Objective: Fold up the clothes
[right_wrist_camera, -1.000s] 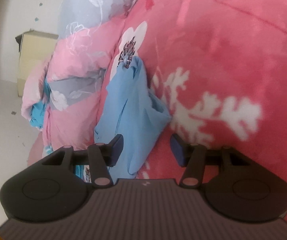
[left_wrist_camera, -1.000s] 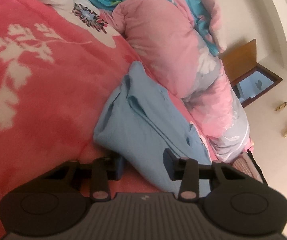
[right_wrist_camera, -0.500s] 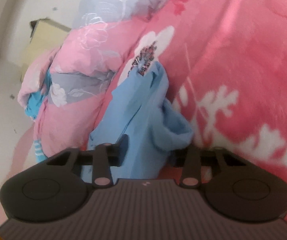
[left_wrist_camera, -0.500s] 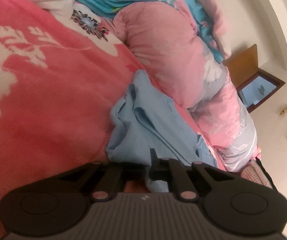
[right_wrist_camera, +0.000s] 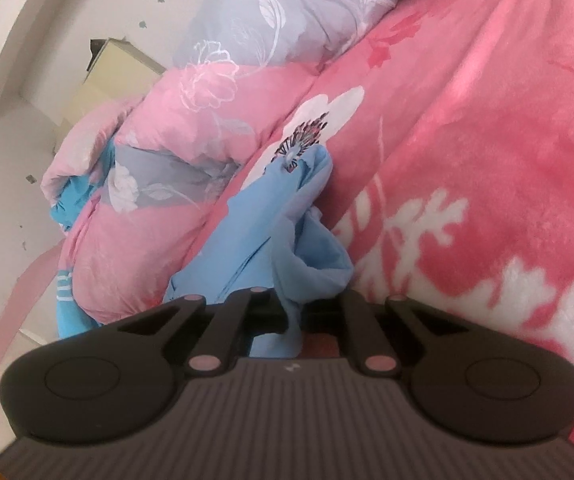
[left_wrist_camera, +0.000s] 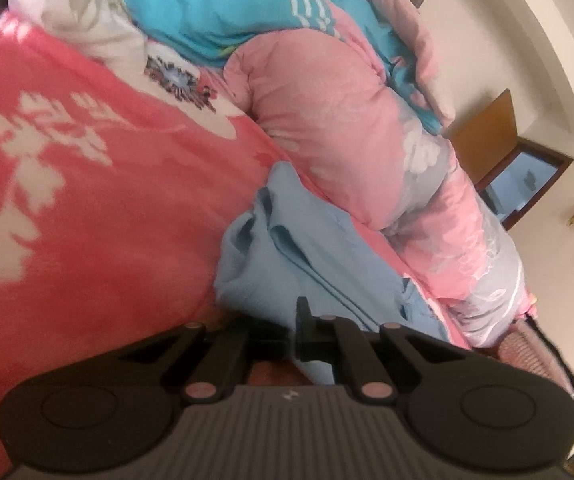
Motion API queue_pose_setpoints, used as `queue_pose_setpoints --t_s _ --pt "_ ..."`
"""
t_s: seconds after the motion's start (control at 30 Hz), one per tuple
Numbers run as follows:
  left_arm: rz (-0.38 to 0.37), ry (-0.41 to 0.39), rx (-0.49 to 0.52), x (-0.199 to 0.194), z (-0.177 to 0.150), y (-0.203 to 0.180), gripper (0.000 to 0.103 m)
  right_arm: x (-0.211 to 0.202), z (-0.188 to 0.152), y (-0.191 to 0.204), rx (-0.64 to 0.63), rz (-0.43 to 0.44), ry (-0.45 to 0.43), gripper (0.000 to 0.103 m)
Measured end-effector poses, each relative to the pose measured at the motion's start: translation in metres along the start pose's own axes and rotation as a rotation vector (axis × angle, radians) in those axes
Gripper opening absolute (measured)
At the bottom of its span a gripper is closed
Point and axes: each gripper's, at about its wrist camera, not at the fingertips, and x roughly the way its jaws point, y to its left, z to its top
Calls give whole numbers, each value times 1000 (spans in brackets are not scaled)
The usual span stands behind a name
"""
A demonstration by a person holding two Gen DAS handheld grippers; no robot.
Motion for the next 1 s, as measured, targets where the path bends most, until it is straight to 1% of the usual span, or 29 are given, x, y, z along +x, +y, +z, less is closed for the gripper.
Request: queue_pose_setpoints --t_s 0.07,0.17,0.33,0.43,0.53,0.6,0.63,0.67,0.7,0.77,0.87,0.93,1.0 --pt "13 -16 26 -12 -3 -6 2 -5 -2 1 -8 7 -8 2" --pt "3 -26 36 -38 -7 -10 2 -16 -3 5 -24 23 -1 2" --pt "-30 -63 54 -91 -7 -8 0 -50 -8 15 -48 61 14 2" --pt "-31 -52 58 -110 -7 -3 0 -69 -13 21 -66 77 37 2" --pt "-58 5 29 -112 -9 4 2 -75 -17 21 -74 78 64 2" --pt "-57 34 18 -108 -13 7 14 -73 -18 17 -53 75 80 2" --pt "-57 40 19 -106 -15 8 25 -71 -19 15 -44 74 87 2" --pt "-55 43 16 -103 -17 8 33 -68 -19 12 -35 73 93 2" --pt "-54 46 12 -99 -18 9 36 -66 -19 9 -23 68 95 2" --pt "-62 52 -10 -91 -20 9 47 -63 -19 2 3 67 100 2" --pt "-61 47 -28 -73 -17 4 59 -58 -19 -6 33 65 102 2" --pt "-50 42 -30 -59 -14 0 65 -55 -19 -9 45 67 103 2" --pt "-30 31 -34 -44 -11 -2 65 -53 -18 -10 46 73 100 3"
